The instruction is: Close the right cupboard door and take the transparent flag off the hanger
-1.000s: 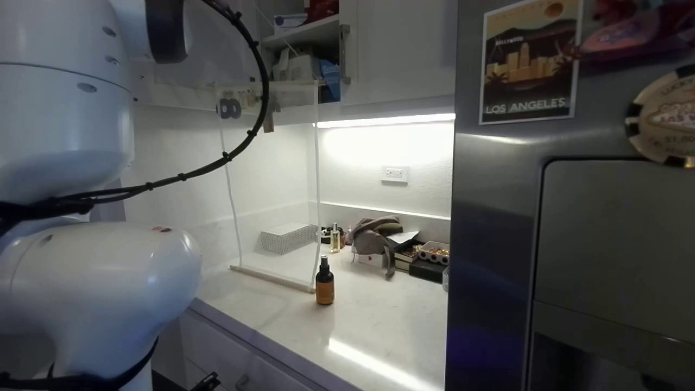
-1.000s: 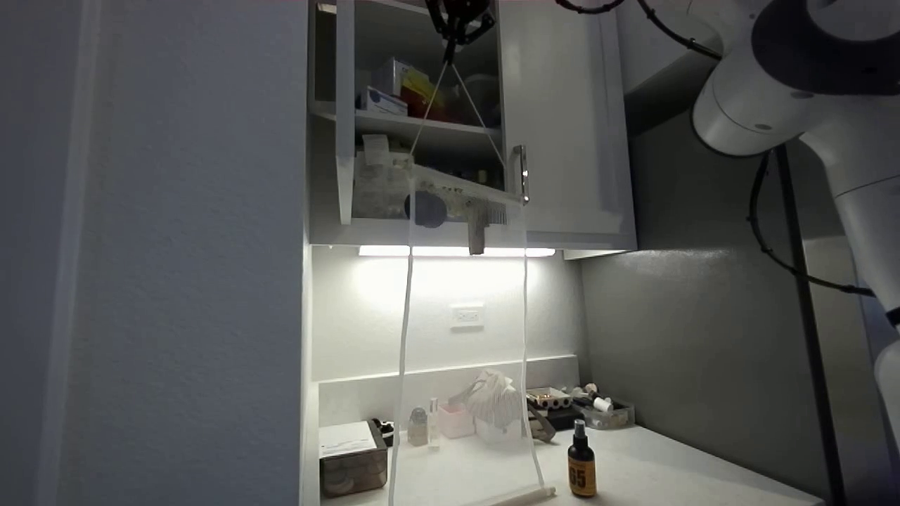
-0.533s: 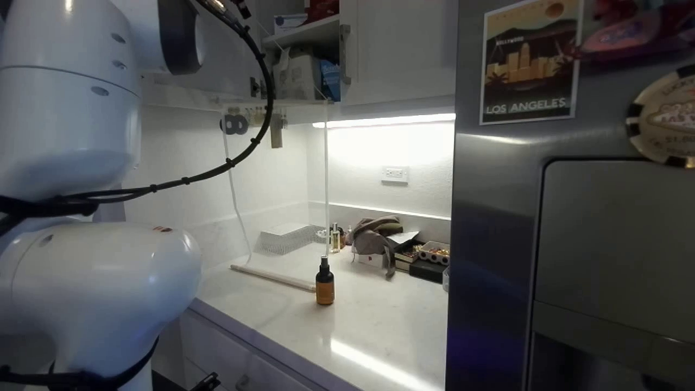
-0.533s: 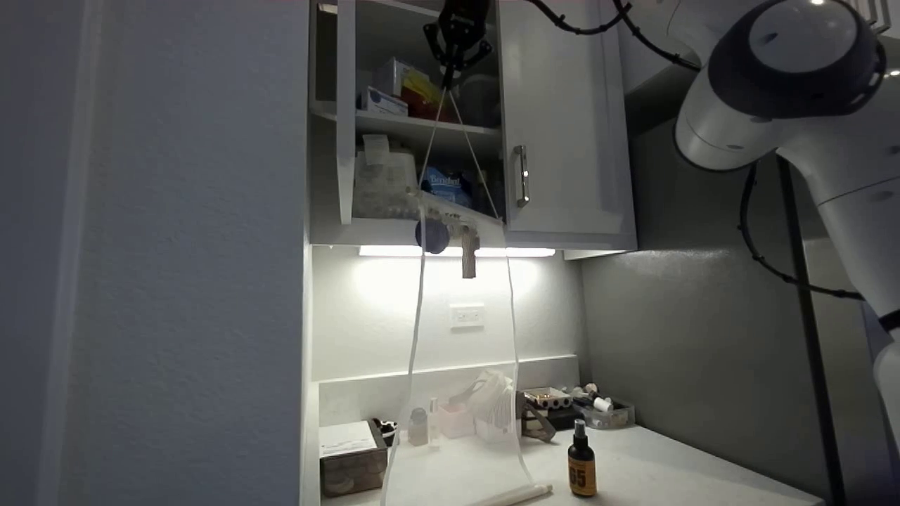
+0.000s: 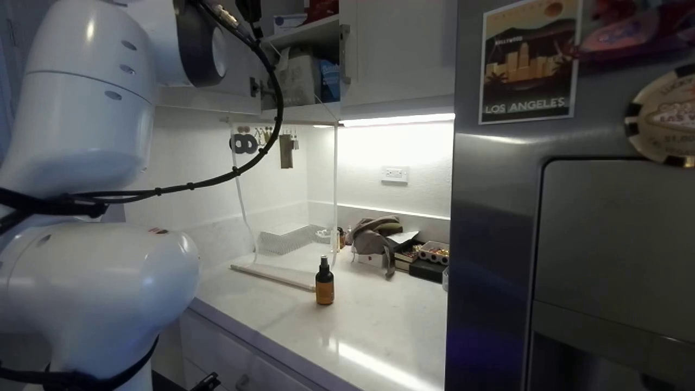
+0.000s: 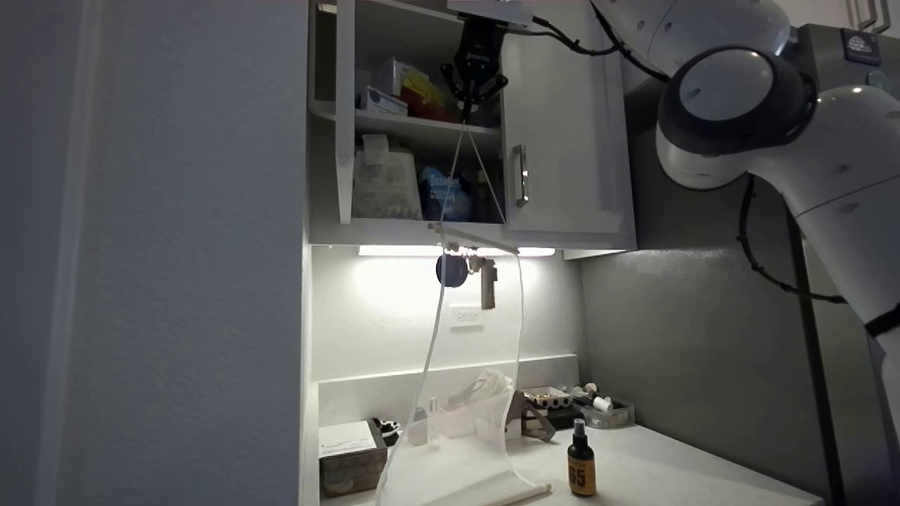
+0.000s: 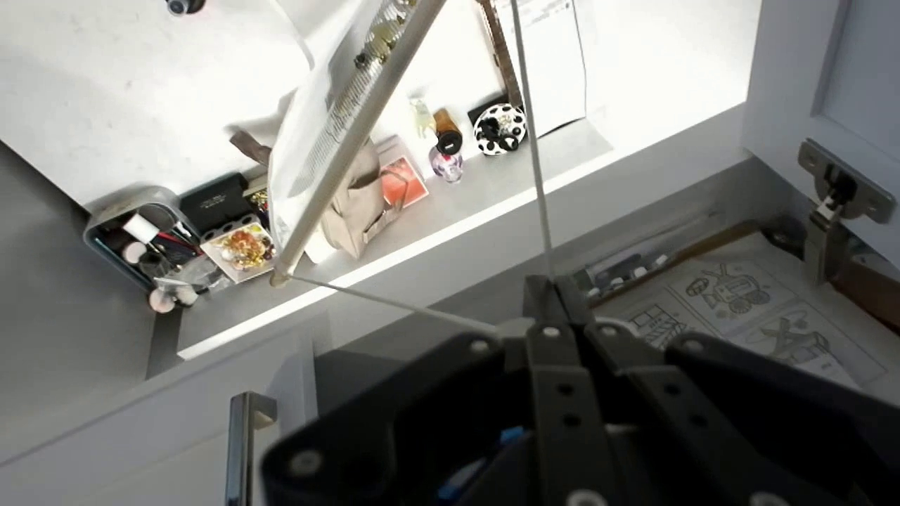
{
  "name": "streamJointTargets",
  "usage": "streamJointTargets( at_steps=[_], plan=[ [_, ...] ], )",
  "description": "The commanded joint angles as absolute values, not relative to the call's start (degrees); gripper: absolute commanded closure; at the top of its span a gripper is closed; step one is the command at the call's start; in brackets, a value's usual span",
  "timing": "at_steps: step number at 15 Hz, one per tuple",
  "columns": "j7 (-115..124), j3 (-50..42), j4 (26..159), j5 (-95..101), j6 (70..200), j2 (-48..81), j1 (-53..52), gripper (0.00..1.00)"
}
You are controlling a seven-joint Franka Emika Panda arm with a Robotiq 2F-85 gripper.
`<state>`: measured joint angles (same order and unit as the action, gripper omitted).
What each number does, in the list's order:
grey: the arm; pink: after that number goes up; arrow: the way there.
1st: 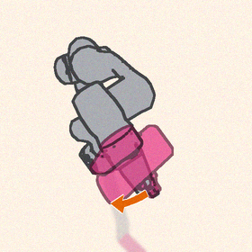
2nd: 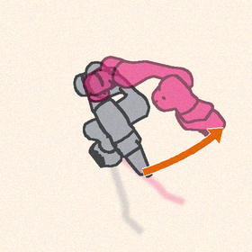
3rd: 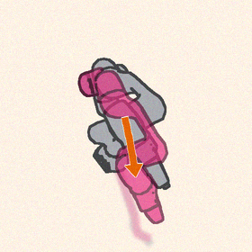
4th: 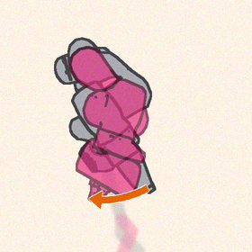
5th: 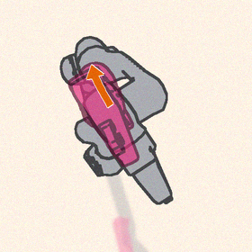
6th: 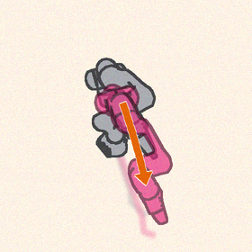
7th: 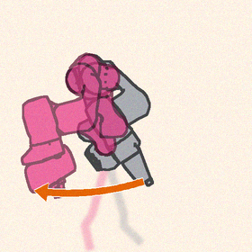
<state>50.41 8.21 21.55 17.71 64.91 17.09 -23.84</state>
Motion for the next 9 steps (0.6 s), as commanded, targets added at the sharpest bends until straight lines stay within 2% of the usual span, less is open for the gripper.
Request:
streamJointTargets(
  at_steps=[1, 9],
  plan=[
    [47.3, 6.3, 19.2, 12.7, 60.5, 19.1, -22.3, 1.00],
    [42.8, 5.2, 19.9, 6.2, 54.3, 21.1, -19.4, 1.00]
  ],
)
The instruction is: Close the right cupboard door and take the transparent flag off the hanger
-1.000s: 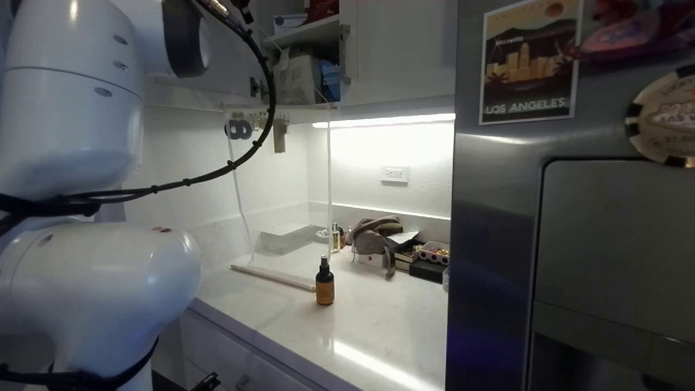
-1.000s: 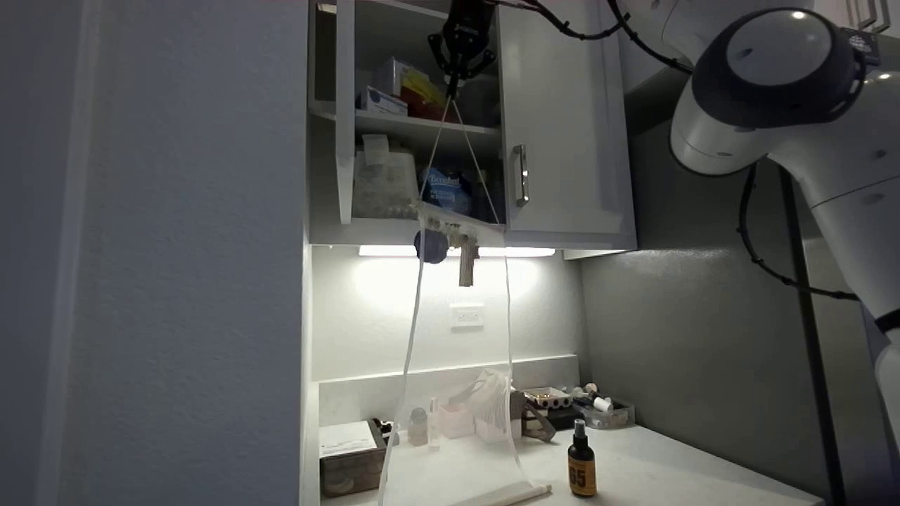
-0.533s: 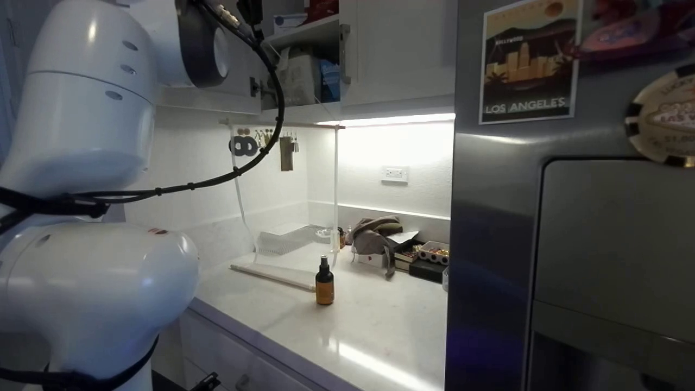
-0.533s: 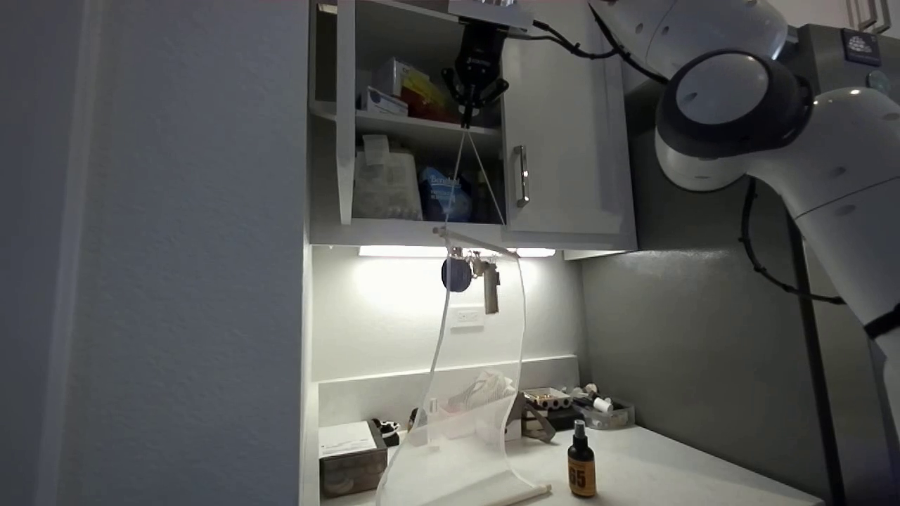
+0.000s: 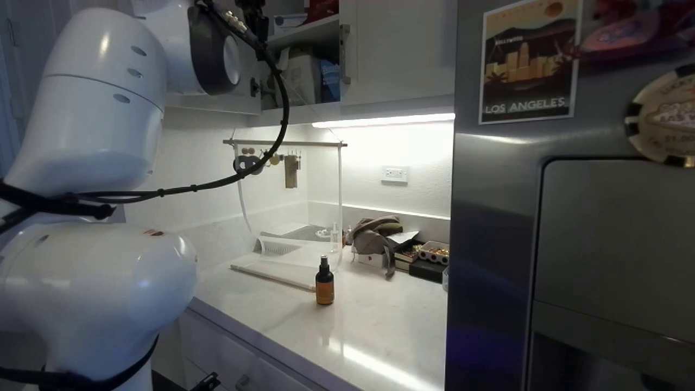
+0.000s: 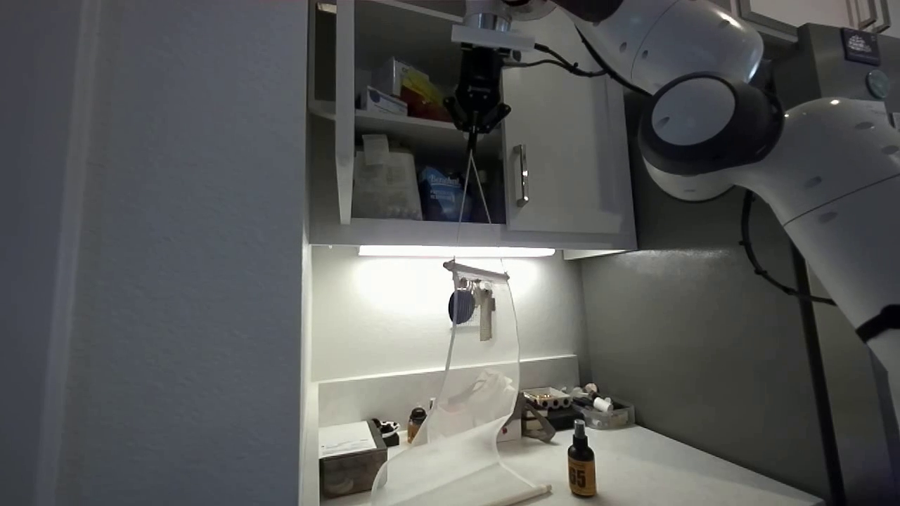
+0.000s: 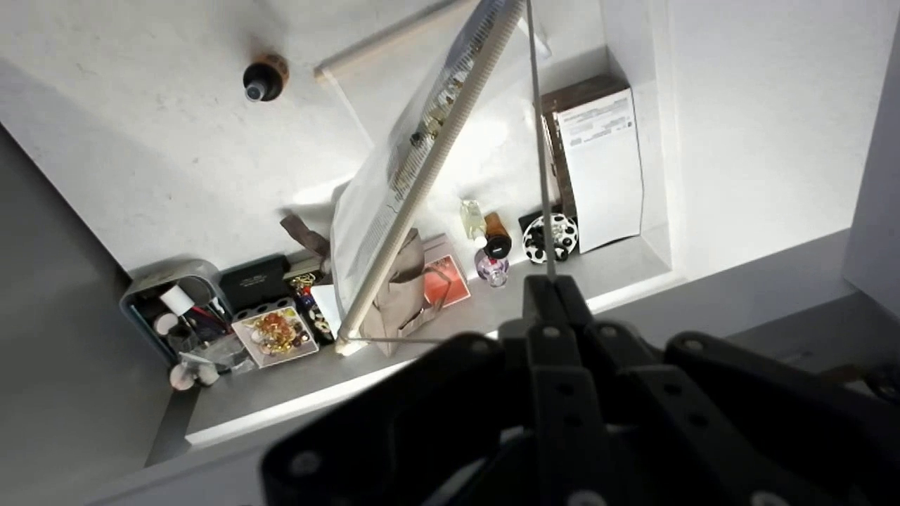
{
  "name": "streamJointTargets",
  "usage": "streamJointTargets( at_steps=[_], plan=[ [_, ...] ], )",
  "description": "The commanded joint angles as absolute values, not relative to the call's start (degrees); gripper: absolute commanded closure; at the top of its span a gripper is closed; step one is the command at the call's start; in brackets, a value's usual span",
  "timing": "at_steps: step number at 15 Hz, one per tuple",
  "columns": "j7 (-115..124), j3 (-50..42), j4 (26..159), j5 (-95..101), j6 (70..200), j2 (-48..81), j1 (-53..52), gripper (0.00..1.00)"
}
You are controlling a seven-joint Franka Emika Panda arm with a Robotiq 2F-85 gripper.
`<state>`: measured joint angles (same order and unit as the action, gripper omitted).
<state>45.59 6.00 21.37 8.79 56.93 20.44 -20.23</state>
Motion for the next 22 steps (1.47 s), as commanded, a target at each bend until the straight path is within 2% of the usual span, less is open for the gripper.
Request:
streamJointTargets(
  at_steps=[1, 22],
  plan=[
    [41.8, 5.2, 19.9, 5.6, 53.8, 21.3, -19.0, 1.00],
    [26.3, 1.5, 20.3, 5.8, 50.6, 30.3, -17.9, 1.00]
  ],
)
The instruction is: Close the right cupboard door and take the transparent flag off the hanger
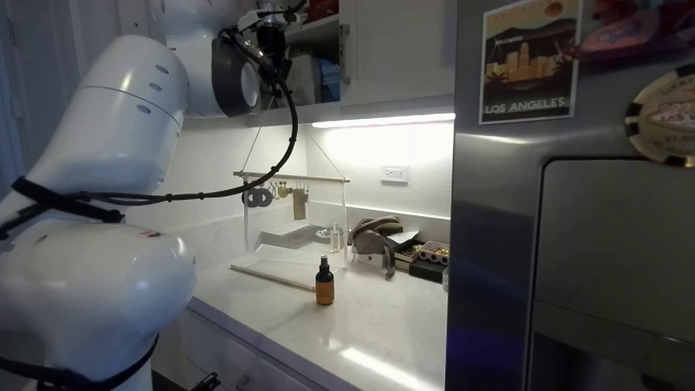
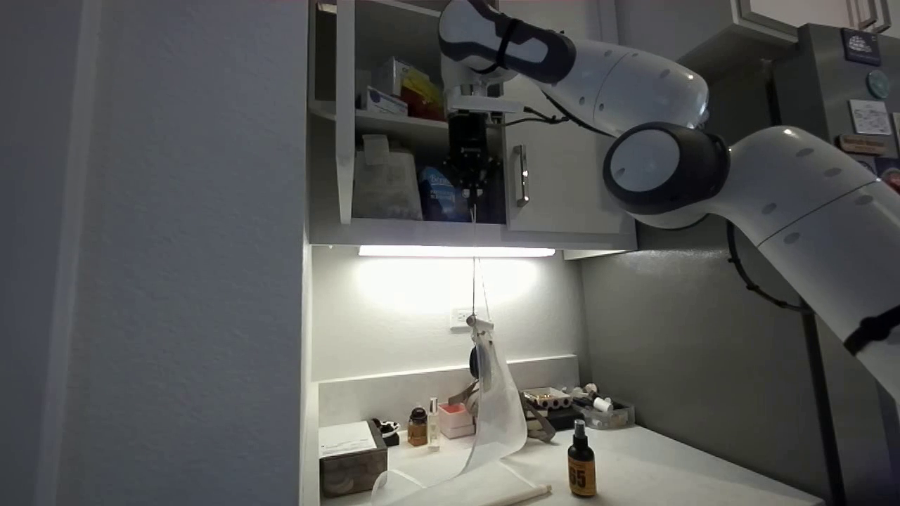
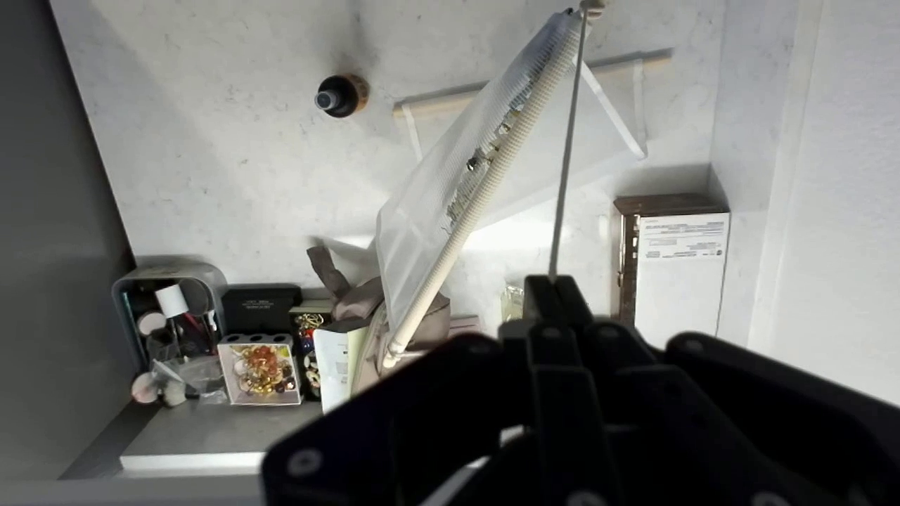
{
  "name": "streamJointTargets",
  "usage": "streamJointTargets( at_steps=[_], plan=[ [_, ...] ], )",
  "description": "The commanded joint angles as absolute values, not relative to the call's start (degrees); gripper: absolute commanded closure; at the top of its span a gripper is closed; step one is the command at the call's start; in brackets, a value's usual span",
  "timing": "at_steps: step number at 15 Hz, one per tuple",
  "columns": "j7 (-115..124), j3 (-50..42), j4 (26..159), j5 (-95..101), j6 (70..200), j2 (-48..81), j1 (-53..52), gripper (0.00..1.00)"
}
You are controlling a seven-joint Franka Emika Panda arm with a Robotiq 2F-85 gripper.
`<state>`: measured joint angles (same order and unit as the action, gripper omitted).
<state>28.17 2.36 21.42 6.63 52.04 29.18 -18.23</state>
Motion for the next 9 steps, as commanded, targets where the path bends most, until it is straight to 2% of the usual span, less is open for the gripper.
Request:
streamJointTargets(
  at_steps=[1, 9],
  plan=[
    [26.3, 1.5, 20.3, 5.7, 50.6, 30.8, -17.7, 1.00],
    [25.1, 1.1, 20.5, 5.4, 49.4, 33.5, -16.3, 1.00]
  ],
)
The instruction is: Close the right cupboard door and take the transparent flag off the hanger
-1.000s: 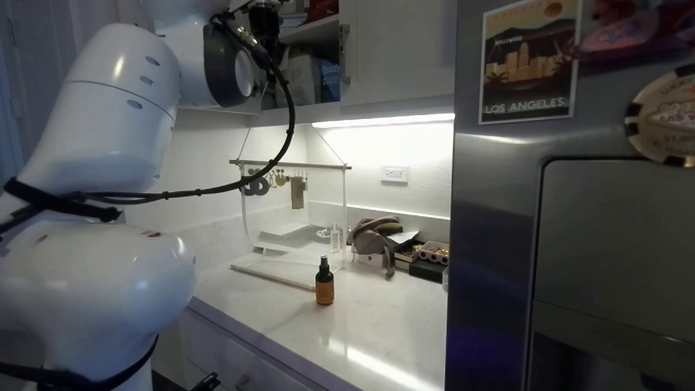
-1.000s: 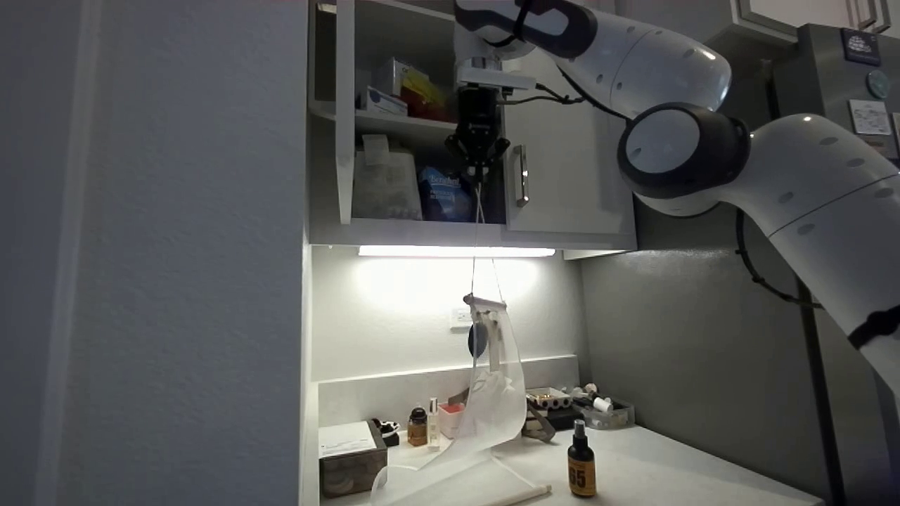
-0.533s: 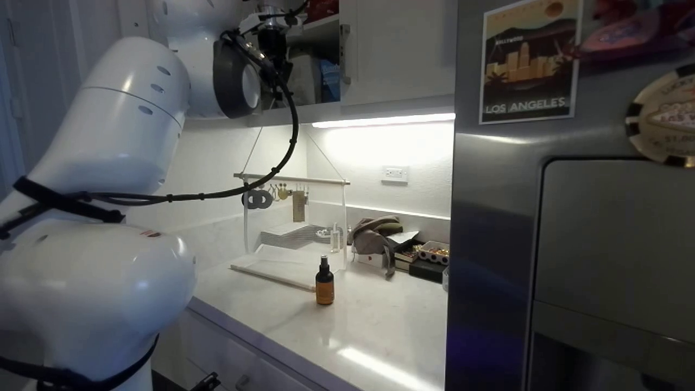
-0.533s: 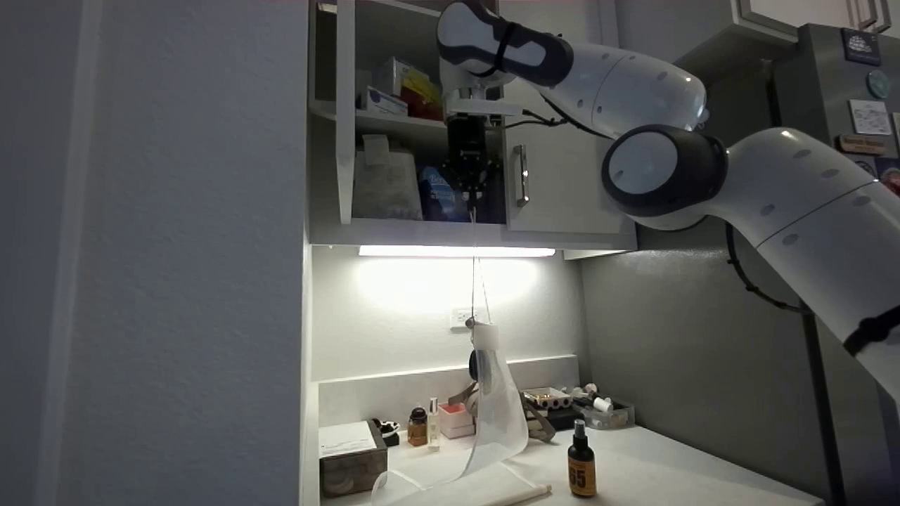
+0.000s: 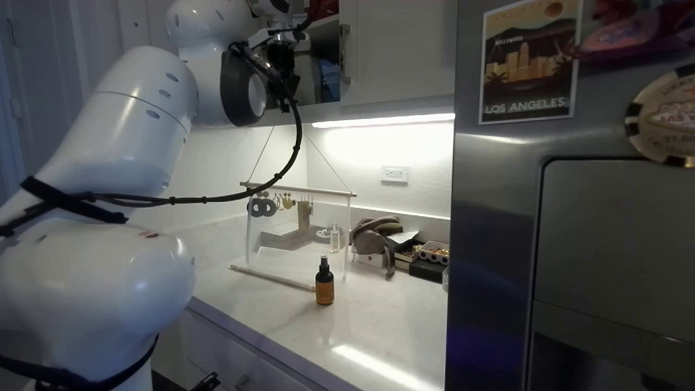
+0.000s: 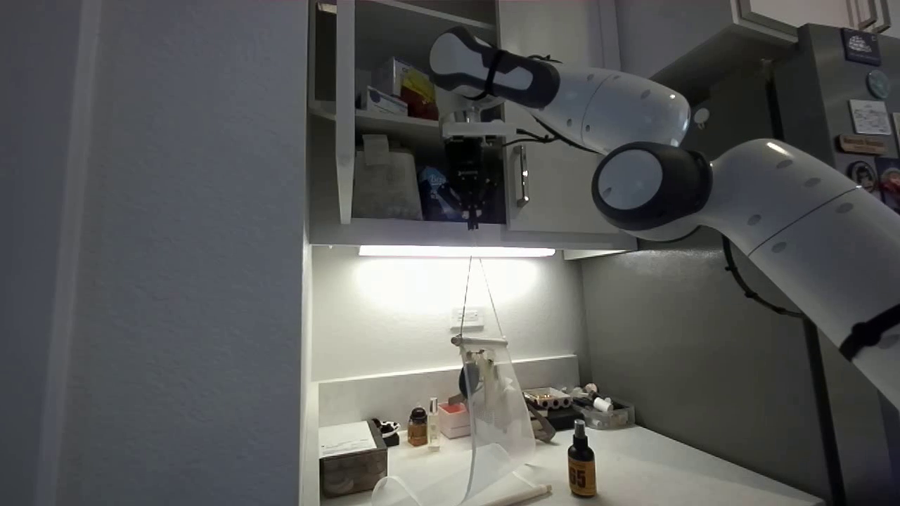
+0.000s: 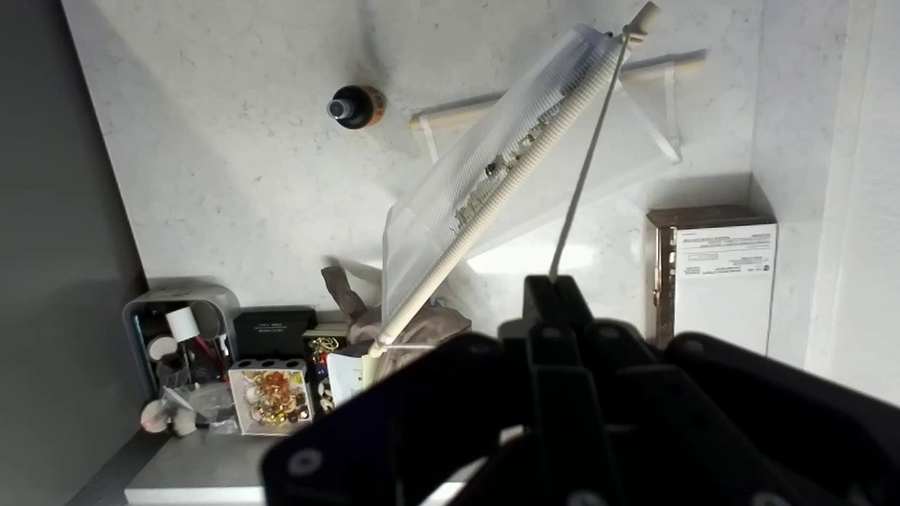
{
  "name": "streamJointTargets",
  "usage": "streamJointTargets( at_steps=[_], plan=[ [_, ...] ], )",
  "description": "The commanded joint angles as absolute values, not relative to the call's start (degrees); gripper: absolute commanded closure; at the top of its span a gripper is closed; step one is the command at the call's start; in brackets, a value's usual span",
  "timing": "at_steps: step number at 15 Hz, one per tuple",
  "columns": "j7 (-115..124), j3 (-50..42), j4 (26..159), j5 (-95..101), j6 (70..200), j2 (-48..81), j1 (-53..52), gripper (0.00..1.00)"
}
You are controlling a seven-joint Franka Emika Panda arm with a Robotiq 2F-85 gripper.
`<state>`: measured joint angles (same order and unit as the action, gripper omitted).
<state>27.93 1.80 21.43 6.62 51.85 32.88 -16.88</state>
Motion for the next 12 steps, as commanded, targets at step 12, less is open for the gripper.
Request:
streamJointTargets(
  at_steps=[12],
  plan=[
    [2.8, 2.4, 21.1, 4.9, 50.2, 33.0, -14.0, 1.00]
  ],
)
